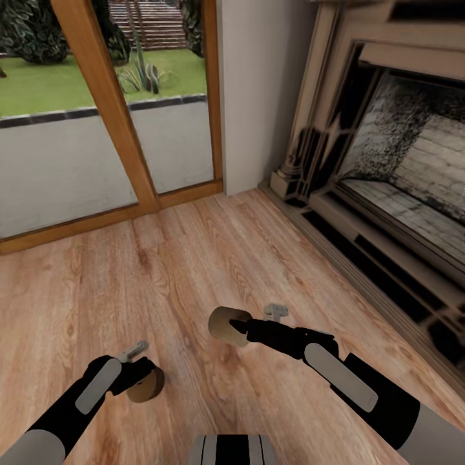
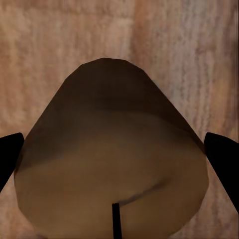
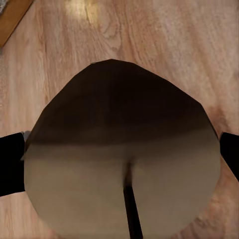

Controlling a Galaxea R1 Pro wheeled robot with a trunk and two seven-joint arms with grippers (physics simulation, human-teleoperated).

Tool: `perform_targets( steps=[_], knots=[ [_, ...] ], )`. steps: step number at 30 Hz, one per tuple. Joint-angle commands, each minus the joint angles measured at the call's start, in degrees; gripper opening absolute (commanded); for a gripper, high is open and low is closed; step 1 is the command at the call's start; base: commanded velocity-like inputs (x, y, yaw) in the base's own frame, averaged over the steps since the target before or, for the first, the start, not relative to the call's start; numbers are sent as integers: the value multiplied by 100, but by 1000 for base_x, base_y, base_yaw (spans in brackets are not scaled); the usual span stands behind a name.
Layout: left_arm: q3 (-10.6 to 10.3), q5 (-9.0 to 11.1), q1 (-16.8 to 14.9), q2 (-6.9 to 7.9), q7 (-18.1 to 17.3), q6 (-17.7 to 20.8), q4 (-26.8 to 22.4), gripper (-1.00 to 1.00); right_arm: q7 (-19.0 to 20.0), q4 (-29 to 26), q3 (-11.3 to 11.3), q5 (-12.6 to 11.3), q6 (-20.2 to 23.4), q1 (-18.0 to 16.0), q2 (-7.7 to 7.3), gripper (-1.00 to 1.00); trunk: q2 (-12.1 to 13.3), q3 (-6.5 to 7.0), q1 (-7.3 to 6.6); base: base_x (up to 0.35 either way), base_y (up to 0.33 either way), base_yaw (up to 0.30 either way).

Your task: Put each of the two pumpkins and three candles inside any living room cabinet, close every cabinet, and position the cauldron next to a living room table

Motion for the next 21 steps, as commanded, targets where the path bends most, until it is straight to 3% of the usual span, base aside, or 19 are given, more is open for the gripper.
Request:
perform_targets(
  steps=[1,21],
  knots=[
    [-24,58,-2,5,57,12,-15,-100,-54,-10,12,-57,-2,-6,-4,-100,0,18,-3,0,0,0],
    [-7,55,-2,48,91,152,-176,-100,-54,-19,12,-57,-1,-6,-4,-100,26,461,-55,0,0,0]
  ],
)
